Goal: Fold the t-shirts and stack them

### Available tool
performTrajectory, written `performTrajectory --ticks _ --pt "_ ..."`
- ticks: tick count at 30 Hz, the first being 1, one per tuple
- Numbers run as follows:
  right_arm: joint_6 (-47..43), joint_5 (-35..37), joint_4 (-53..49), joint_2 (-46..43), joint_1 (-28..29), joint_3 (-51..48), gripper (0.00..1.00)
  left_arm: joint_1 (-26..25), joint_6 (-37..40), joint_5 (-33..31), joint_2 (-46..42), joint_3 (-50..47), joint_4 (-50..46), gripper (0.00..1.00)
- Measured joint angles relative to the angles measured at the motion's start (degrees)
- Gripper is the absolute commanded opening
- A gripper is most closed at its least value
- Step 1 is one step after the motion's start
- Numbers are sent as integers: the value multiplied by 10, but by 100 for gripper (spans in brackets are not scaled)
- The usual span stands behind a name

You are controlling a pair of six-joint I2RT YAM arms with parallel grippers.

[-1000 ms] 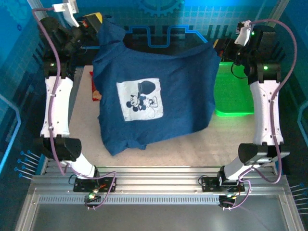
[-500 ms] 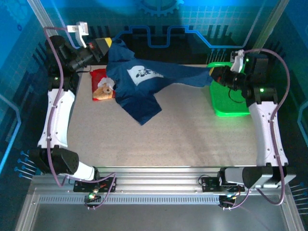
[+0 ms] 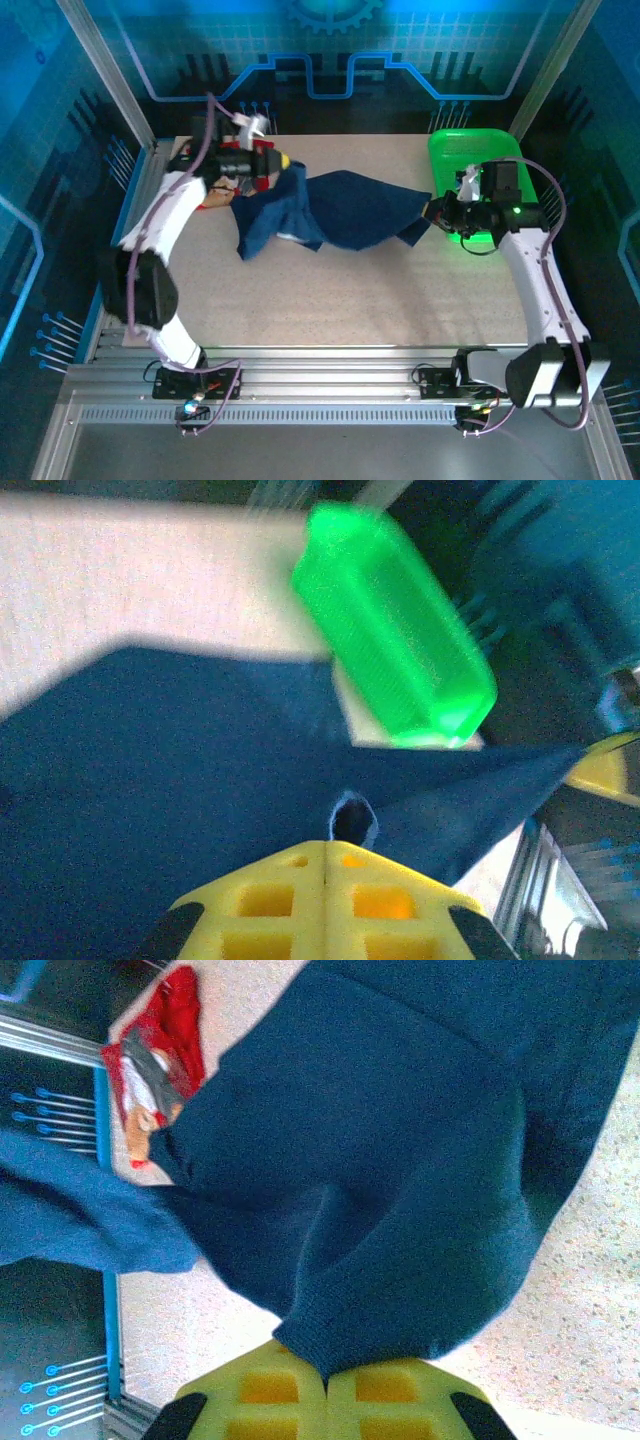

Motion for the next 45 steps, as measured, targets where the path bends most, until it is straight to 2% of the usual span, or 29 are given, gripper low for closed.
performTrajectory --ticks 6,9,10,11,13,17,21,24,25,27,29,30,32,35,40,45 --pt "-22 12 -12 70 0 -2 0 -72 90 -29 182 63 -114 0" --pt "-33 19 -15 100 0 -3 0 -111 112 -42 207 63 -141 2" --pt "-35 22 -17 107 0 -3 0 -121 116 -46 208 61 -144 4" --pt "-39 23 -18 114 0 -3 0 -132 117 -52 208 59 -144 10" --pt "-43 24 -18 125 0 -3 0 -148 115 -63 208 52 -141 11" --pt "-52 25 -21 145 0 -3 0 -149 76 -112 205 10 -96 8" --pt "-61 25 -22 161 0 0 0 -128 26 -180 188 -35 -46 9" --pt "-67 24 -22 168 0 3 0 -106 4 -208 161 -55 -20 11" --pt "-69 23 -22 169 0 3 0 -99 -3 -217 154 -56 -15 14" --pt "-71 22 -22 170 0 3 0 -83 -7 -237 139 -57 -6 28" --pt "-75 21 -22 173 0 4 0 -70 -22 -258 129 -57 1 32" --pt "-75 20 -22 176 0 5 0 -65 -28 -268 125 -57 4 40" --pt "-77 19 -21 183 0 10 0 -59 -50 -292 120 -57 5 44" --pt "-82 17 -21 195 0 17 0 -59 -96 -320 111 -57 -3 65" --pt "-90 14 -21 209 0 24 0 -97 -184 -373 40 -79 -52 72" --pt "-90 6 -17 214 0 27 0 -176 -250 -388 -18 -85 -106 69"
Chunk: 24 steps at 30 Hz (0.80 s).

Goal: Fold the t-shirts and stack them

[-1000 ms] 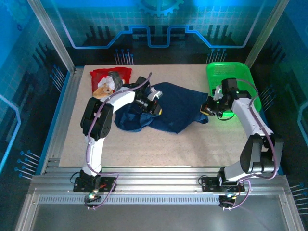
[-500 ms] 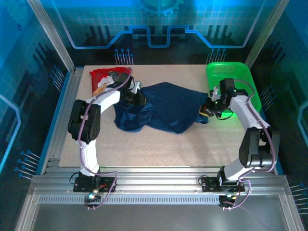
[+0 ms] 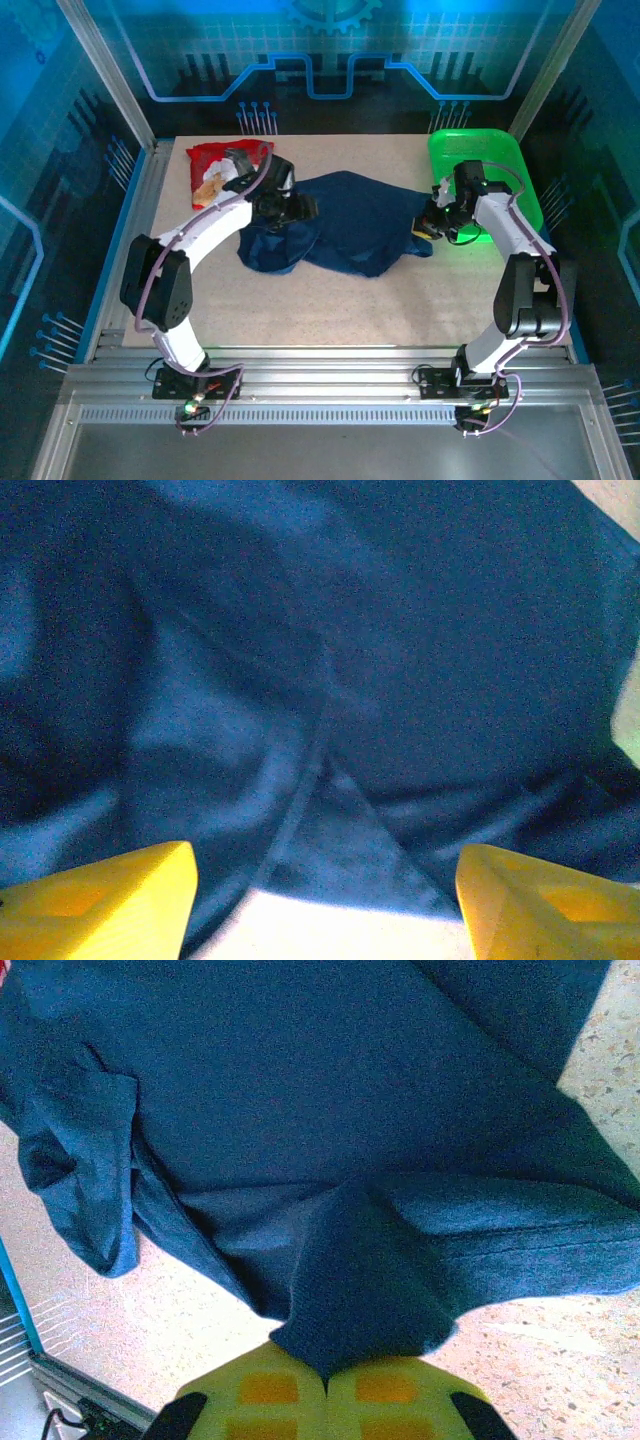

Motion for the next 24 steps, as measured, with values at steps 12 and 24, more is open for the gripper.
performTrajectory --ticks 12,24 --pt "0 0 6 30 8 14 0 -26 -7 -76 271 274 -116 58" --pt "-9 0 7 32 10 14 0 -27 37 -106 364 390 -194 48"
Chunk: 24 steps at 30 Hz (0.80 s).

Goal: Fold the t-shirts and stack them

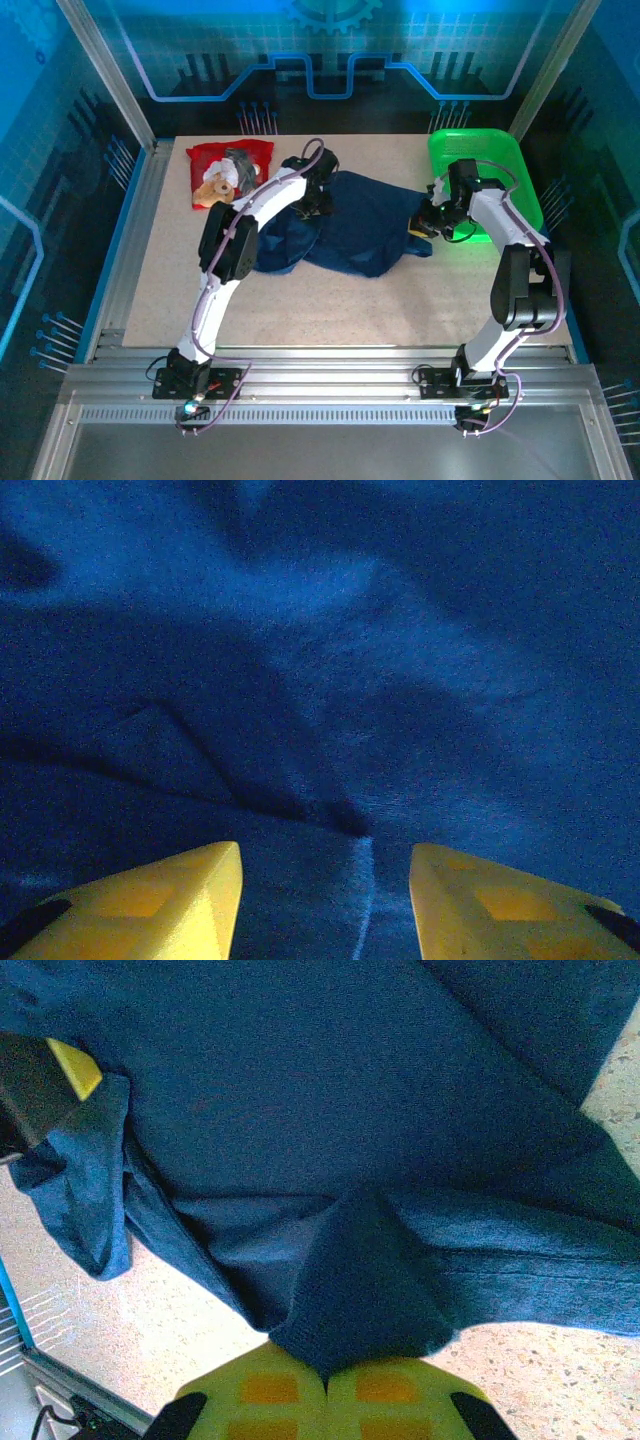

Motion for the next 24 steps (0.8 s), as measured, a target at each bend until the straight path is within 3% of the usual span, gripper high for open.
performTrajectory --ticks 12,17,24 --pt "-6 0 0 7 0 0 0 -10 19 -11 17 0 -5 44" --pt "-7 0 0 7 0 0 0 -13 32 -25 19 -1 -4 22" --pt "-6 0 2 7 0 0 0 -14 37 -35 17 -2 -3 15"
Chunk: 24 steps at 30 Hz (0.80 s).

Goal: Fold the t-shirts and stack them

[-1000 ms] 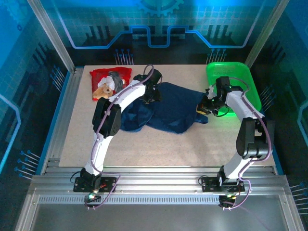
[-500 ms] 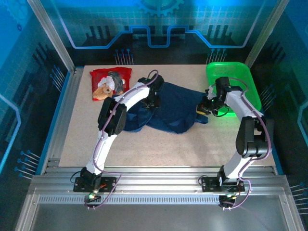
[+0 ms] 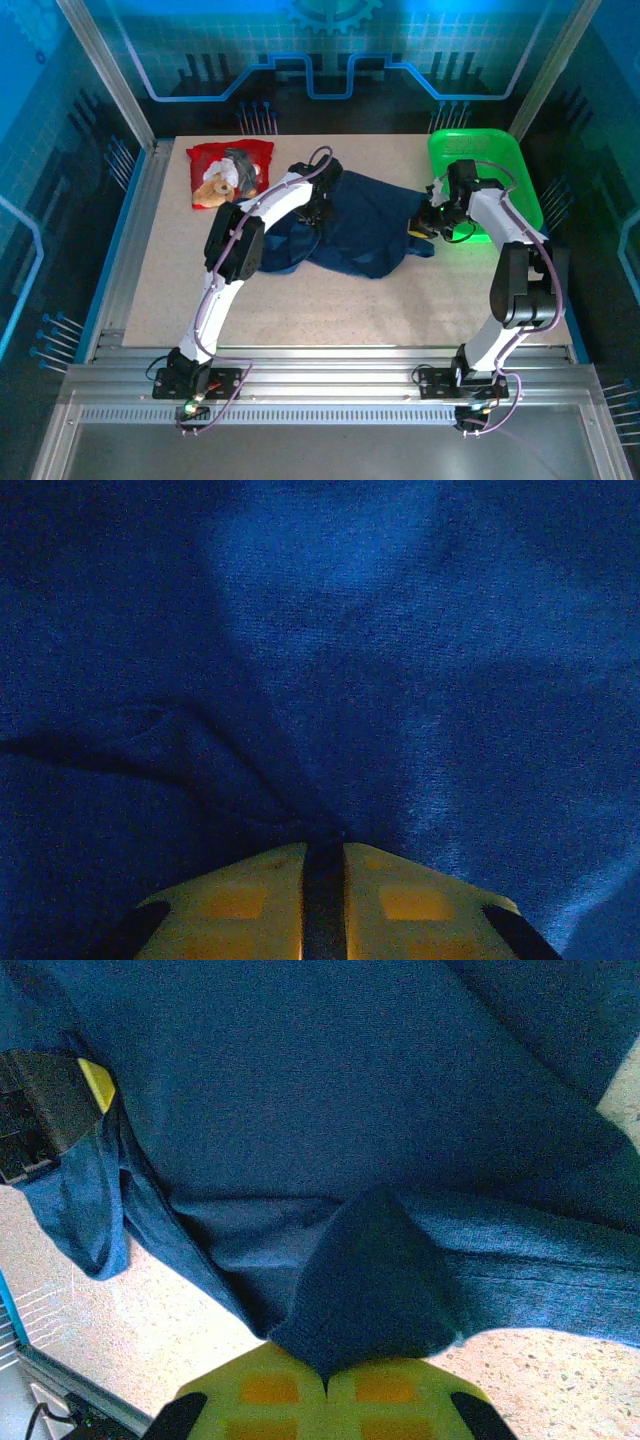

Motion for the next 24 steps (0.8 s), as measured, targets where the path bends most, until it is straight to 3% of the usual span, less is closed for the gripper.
performTrajectory --ticks 5,10,15,24 --pt "0 0 3 0 0 0 0 -1 14 1 -41 -36 7 14" --pt "0 0 5 0 0 2 0 -2 30 6 -146 -96 19 11" --pt "1 0 11 5 0 9 0 0 44 18 -265 -166 43 0" --pt "3 5 12 14 0 48 0 26 43 42 -386 -265 62 0"
